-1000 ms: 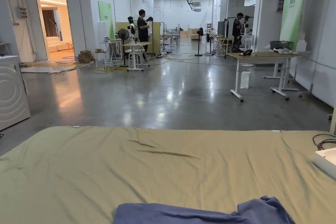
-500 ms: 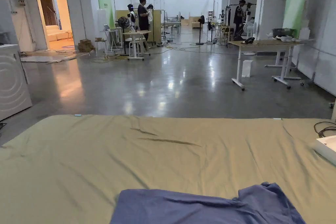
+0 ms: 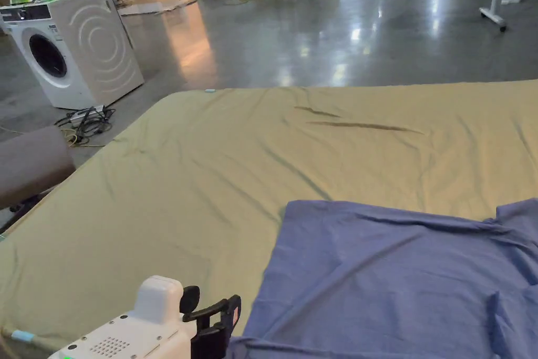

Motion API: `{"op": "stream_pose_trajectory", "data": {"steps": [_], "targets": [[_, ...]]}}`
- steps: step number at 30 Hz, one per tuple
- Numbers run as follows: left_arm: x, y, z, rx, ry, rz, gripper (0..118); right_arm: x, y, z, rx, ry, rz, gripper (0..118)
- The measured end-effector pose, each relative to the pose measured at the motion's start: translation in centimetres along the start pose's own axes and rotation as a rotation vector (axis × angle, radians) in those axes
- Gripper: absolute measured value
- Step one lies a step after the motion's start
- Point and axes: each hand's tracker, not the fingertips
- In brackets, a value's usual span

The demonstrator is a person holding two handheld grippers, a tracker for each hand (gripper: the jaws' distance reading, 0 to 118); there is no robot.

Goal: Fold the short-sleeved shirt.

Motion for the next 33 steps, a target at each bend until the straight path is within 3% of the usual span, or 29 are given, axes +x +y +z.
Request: {"op": "stream_pose_trajectory", "data": {"steps": [1,2,9,10,11,12,13,16,19,21,24,27,28,29,30,31,33], "targets": [[-0.7,-0.6,-1.3,-0.041,-0.025,0.028,85,-0.1,-0.2,-0.3,-0.014,-0.002,0.004,0],[-1.9,-1.6,-3.0,-0.096,-0.041,0.056,86,-0.2,-0.4,-0.7,-0.029,-0.008,0.005,0],[-3.9,-5.7,-7.8,-0.253,-0.073,0.092,86,-0.6,-1.6,-2.4,-0.113,0.008,0.009,0],[-4.0,-5.9,-8.0,-0.253,-0.073,0.106,78,-0.7,-1.8,-2.6,-0.125,0.008,0.01,0],[-4.1,-6.0,-8.2,-0.258,-0.08,0.13,53,-0.7,-1.9,-2.7,-0.132,0.008,0.011,0],[-4.3,-6.0,-8.0,-0.254,-0.079,0.13,36,-0.7,-2.0,-2.8,-0.137,0.008,0.011,0],[-4.3,-6.1,-8.0,-0.246,-0.085,0.129,30,-0.7,-2.0,-2.8,-0.14,0.007,0.012,0],[-3.7,-6.1,-8.2,-0.259,-0.108,0.102,28,-0.7,-2.1,-2.8,-0.141,0.006,0.019,0],[-2.4,-6.4,-8.1,-0.281,-0.104,-0.012,8,-0.7,-2.1,-2.9,-0.148,-0.003,0.025,0],[-1.5,-6.5,-8.5,-0.322,-0.114,-0.036,6,-0.6,-2.2,-2.9,-0.156,-0.01,0.034,0],[-0.8,-7.0,-9.0,-0.341,-0.08,-0.096,5,-0.1,-2.5,-3.2,-0.16,-0.122,0.125,0],[-0.5,-6.8,-9.4,-0.358,-0.074,-0.117,5,2.3,-3.3,-2.7,-0.194,-0.212,0.114,0],[0.2,-6.6,-9.3,-0.368,-0.071,-0.113,5,2.8,-3.4,-2.8,-0.2,-0.239,0.102,14],[0.3,-6.5,-9.6,-0.384,-0.07,-0.104,5,4.9,-3.5,-2.5,-0.195,-0.24,0.081,47],[0.2,-6.4,-9.9,-0.406,-0.068,-0.086,5,6.0,-3.6,-2.6,-0.221,-0.231,0.04,72],[0.1,-6.2,-10.2,-0.416,-0.069,-0.068,5,7.0,-4.0,-2.9,-0.259,-0.214,0.02,86],[0.3,-5.6,-10.4,-0.437,-0.071,-0.041,5,9.1,-5.4,-4.1,-0.3,-0.209,0.025,83]]}}
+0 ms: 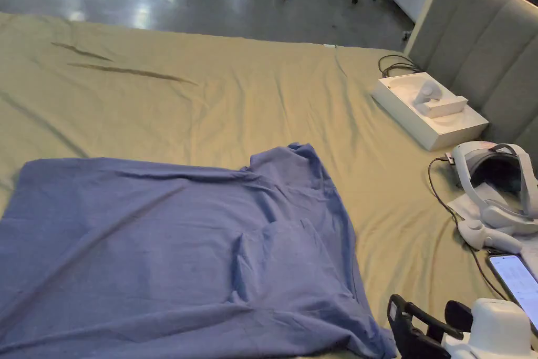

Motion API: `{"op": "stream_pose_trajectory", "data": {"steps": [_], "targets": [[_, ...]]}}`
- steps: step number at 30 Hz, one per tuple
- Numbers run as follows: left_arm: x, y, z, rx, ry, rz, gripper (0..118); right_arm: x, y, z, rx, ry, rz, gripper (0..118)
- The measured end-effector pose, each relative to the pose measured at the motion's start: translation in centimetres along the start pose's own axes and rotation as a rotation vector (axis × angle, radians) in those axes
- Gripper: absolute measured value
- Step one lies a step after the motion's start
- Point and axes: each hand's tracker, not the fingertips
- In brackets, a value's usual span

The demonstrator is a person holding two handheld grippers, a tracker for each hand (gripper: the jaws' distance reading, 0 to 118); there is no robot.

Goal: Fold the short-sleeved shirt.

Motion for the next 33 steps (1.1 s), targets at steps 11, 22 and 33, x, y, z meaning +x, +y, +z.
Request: {"op": "stream_pose_trajectory", "data": {"steps": [11,22,33], "targets": [[0.9,0.3,1.0,0.007,0.015,0.016,5,2.7,-5.6,-10.9,-0.236,0.035,0.092,66],[1.8,0.2,1.5,0.023,0.041,0.003,5,0.3,-6.8,-9.7,-0.202,0.062,0.225,8],[0.7,-1.8,5.9,0.277,0.026,0.036,5,1.2,-5.9,-6.2,-0.094,0.073,0.081,8]]}}
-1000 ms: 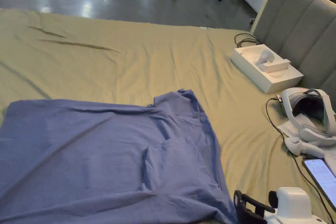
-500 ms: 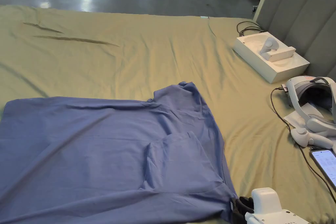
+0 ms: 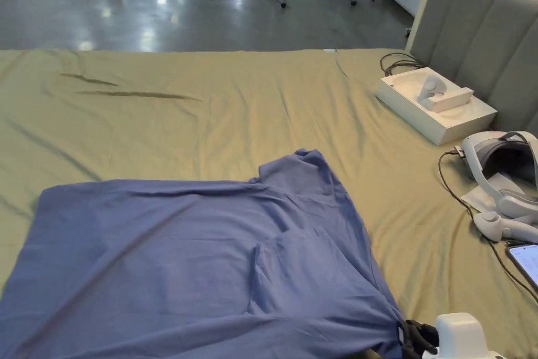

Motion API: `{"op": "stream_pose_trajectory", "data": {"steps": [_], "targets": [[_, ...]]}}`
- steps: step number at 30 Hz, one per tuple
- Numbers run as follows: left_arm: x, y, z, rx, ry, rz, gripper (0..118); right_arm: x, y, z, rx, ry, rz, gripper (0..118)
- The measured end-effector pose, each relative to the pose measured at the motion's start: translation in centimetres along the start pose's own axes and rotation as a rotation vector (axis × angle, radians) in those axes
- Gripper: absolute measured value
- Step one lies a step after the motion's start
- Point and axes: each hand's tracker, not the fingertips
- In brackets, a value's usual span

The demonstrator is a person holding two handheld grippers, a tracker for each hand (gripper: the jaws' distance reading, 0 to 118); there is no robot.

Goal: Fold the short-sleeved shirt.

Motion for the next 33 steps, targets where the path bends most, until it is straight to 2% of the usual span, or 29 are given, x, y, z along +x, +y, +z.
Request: {"op": "stream_pose_trajectory", "data": {"steps": [3,8,14,18,22,24,28,29,30,31,32,33], "targets": [[-0.4,0.4,1.4,0.092,-0.033,0.038,5,0.1,0.0,0.7,0.01,0.01,-0.028,8],[-0.4,1.4,2.1,0.13,-0.046,0.025,5,0.6,-0.1,1.2,0.014,0.026,-0.088,8],[-0.8,6.0,-0.7,0.154,-0.07,0.042,5,1.2,4.0,-0.2,0.035,0.052,-0.146,7],[-2.6,11.0,-6.3,0.105,-0.052,0.1,5,2.8,8.8,-4.7,0.008,0.065,-0.175,7],[-3.4,14.9,-13.2,0.032,-0.036,0.189,5,1.6,13.6,-10.8,-0.106,0.061,-0.205,7],[-3.5,16.4,-16.4,-0.011,-0.028,0.195,5,1.4,14.8,-14.7,-0.175,0.045,-0.198,7],[-2.8,16.7,-21.2,-0.117,0.023,0.184,6,0.7,15.6,-19.6,-0.243,0.018,-0.118,7],[-2.8,16.4,-21.9,-0.149,0.041,0.183,8,0.4,15.6,-20.2,-0.241,0.027,-0.09,8],[-3.2,15.8,-22.5,-0.155,0.041,0.192,18,0.2,15.4,-20.6,-0.239,0.013,-0.067,17],[-3.4,15.3,-22.6,-0.158,0.036,0.196,37,0.2,15.2,-20.8,-0.236,0.008,-0.053,37],[-3.4,14.9,-22.2,-0.155,0.031,0.199,65,0.3,15.1,-20.6,-0.225,0.004,-0.039,63],[-3.4,14.6,-21.6,-0.145,0.032,0.195,82,0.4,15.1,-20.4,-0.218,-0.007,-0.024,70]]}}
